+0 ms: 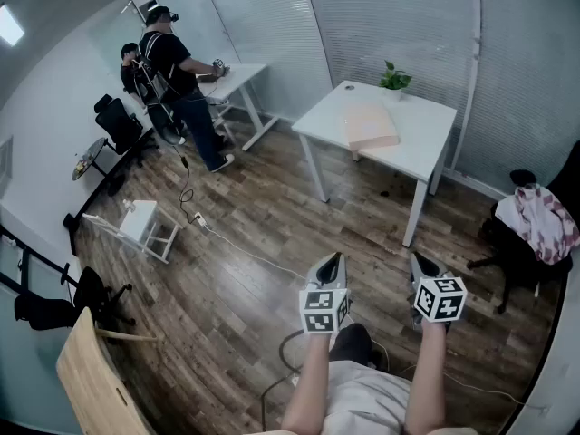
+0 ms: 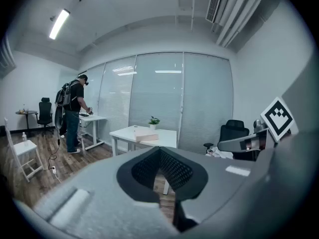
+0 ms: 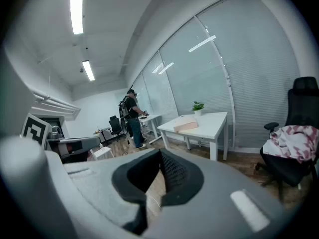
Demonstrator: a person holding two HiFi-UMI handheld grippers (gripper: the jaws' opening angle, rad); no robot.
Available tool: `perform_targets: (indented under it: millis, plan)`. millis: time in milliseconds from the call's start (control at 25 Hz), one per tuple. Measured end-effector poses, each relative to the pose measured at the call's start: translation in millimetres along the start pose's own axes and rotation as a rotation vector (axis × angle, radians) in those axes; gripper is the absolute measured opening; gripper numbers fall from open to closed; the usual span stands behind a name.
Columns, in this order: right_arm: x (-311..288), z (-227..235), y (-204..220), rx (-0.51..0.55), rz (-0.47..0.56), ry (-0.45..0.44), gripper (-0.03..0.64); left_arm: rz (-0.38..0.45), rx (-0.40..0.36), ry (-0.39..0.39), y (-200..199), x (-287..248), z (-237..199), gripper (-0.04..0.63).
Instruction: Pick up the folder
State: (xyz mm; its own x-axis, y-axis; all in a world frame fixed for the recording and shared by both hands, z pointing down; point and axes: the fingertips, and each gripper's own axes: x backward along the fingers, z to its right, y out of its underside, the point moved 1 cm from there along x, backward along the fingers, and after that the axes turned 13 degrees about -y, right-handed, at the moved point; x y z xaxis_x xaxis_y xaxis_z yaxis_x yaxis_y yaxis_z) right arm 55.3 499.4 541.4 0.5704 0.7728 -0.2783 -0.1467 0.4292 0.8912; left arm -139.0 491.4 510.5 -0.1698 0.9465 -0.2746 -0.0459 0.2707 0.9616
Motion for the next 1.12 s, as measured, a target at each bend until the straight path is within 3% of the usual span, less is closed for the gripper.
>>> perform_targets:
  millis: [160, 520, 640, 760, 920, 1120]
  plan:
    - [-5, -5, 4, 0.011, -0.006, -0.015, -0.001, -0.005, 0.064, -0.004, 3, -4, -7, 0.008]
    - [-26, 8, -28, 0.030, 0.069, -0.047, -0.002, 0.007, 0.060, -0.024, -6, -29, -16, 0.008]
    - [-37, 15, -29, 0.042, 0.043, -0.075, -0.002, 0.009, 0.087, -0.043, -10, -42, -23, 0.008]
    - [-49, 30, -45, -0.008, 0.039, -0.103, -0.002, 0.009, 0.112, -0.063, -21, -62, -28, 0.008]
    - [-56, 54, -87, -0.082, 0.141, -0.119, -0.002, 0.037, 0.120, -0.068, -42, -87, -25, 0.008]
    - [-75, 78, -104, -0.116, 0.141, -0.145, -0.001, 0.047, 0.134, -0.070, -58, -125, -23, 0.008]
